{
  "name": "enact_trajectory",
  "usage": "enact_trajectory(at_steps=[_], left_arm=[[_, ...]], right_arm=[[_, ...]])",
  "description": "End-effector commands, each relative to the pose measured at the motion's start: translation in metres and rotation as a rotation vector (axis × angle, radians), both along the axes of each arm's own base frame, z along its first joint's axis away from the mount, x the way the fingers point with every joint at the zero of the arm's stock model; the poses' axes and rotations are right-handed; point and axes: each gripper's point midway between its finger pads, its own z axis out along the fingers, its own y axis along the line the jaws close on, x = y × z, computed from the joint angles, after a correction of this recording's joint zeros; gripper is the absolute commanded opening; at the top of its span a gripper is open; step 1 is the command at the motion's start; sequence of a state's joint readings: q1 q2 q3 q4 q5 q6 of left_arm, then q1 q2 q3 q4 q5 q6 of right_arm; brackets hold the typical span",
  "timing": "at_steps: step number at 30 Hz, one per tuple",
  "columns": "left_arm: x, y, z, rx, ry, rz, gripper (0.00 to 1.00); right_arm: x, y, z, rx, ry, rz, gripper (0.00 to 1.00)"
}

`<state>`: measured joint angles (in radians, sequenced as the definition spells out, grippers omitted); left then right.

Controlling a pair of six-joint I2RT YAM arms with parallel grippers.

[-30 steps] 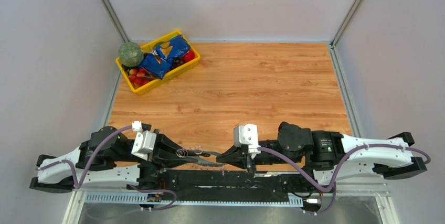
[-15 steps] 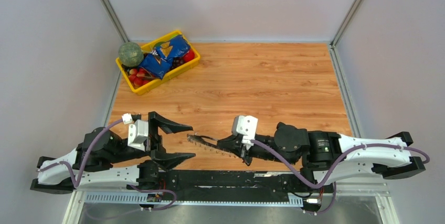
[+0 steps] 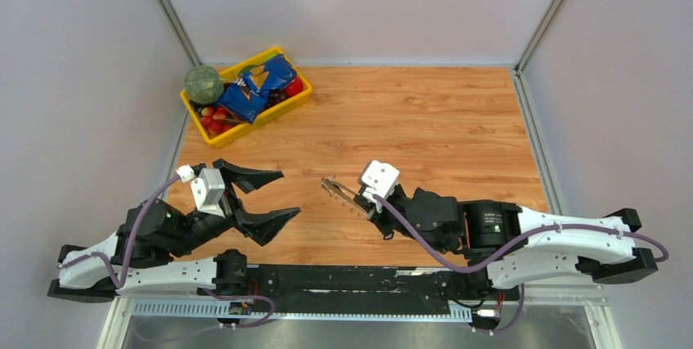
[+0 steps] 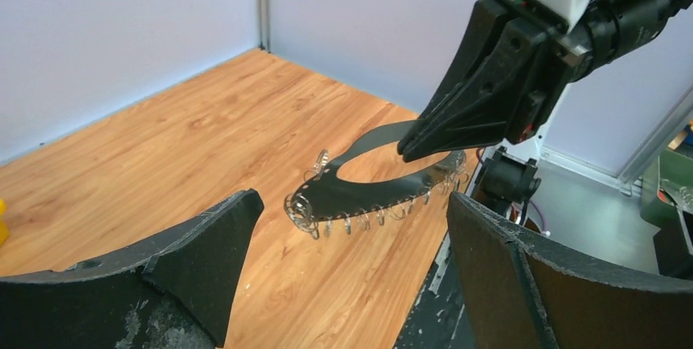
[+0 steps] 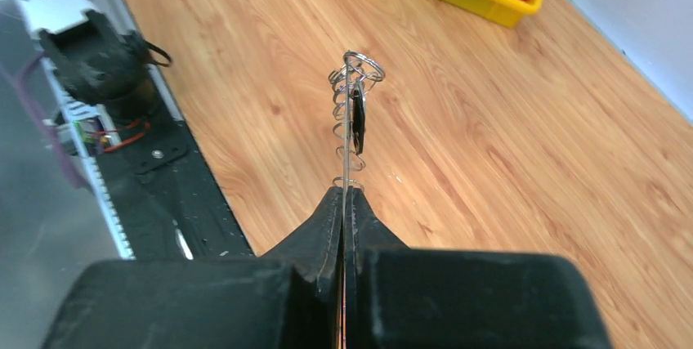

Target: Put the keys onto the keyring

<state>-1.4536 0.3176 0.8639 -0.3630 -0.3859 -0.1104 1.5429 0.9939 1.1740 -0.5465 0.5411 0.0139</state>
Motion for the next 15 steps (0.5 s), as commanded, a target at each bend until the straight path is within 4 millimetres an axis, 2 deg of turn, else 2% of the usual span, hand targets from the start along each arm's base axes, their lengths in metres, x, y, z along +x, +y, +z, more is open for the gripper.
enact_trajectory(at_steps=[1, 3, 7, 10, 13, 14, 15], left_arm=[[0.004, 0.002, -0.001, -0.011, 0.023, 0.025, 0.95], [0.003, 0.001, -0.002, -0.007, 0.025, 0.022, 0.96], [0.003, 0.001, -0.005, 0.0, 0.028, 0.023, 0.96], [0.004, 0.0, -0.008, 0.006, 0.028, 0.024, 0.97], [0.004, 0.0, -0.01, 0.015, 0.027, 0.025, 0.97], [0.004, 0.0, -0.01, 0.015, 0.026, 0.026, 0.97], [0.004, 0.001, -0.01, 0.013, 0.025, 0.026, 0.97]], right_arm=[[0.019, 0.001, 0.005, 0.005, 0.042, -0.07, 0.0], [0.027, 0.008, -0.012, -0.048, 0.069, -0.076, 0.0], [0.048, 0.008, -0.039, -0.102, 0.15, -0.086, 0.0], [0.066, -0.001, -0.054, -0.131, 0.198, -0.127, 0.0], [0.099, -0.024, -0.062, -0.119, 0.238, -0.255, 0.0], [0.104, -0.026, -0.063, -0.105, 0.272, -0.254, 0.0], [0.101, -0.02, -0.066, -0.097, 0.307, -0.209, 0.0]])
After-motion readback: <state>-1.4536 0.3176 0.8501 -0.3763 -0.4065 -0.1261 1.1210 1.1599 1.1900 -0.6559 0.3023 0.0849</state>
